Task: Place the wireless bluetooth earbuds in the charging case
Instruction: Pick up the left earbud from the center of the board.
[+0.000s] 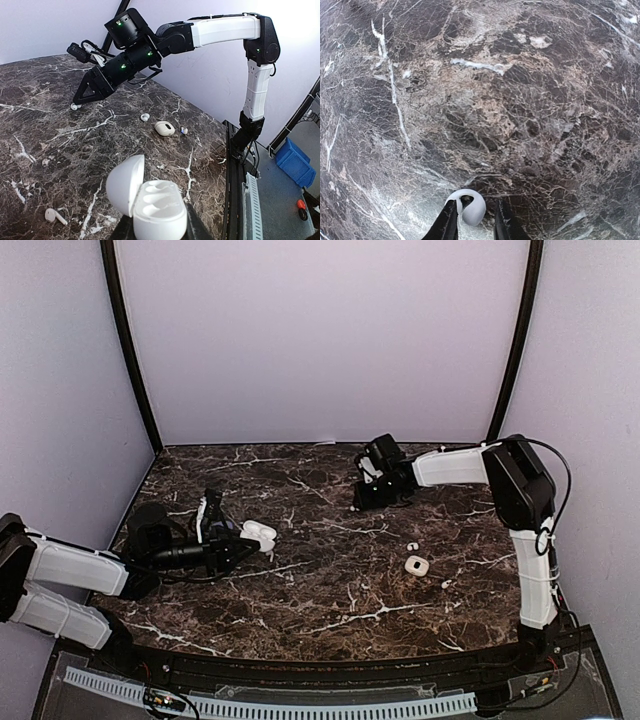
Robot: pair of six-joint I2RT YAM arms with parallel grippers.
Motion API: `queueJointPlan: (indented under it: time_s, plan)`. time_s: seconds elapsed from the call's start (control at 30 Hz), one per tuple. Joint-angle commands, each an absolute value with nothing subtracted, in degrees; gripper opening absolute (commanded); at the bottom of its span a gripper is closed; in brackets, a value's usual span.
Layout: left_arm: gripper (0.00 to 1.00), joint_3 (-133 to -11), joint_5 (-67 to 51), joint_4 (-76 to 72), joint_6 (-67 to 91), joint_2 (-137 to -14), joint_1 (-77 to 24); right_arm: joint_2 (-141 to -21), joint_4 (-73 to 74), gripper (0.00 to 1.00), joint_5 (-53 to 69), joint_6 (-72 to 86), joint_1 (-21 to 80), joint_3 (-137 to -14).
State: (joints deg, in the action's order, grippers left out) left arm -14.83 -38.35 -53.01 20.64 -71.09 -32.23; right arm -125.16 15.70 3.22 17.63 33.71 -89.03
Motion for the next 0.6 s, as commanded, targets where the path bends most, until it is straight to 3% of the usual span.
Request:
queueJointPlan:
  time_s: [0.0, 0.57]
  plan:
    - [0.14, -13.98, -39.29, -53.17, 20.24, -70.06, -31.89, -125.98, 14.86, 0.24, 4.44, 17.18, 33.49, -89.93]
    - [0.14, -13.32, -39.95, -53.57, 20.52, -69.44, -31.9, -122.61, 12.8, 0.24, 7.4, 17.34, 34.51, -84.49]
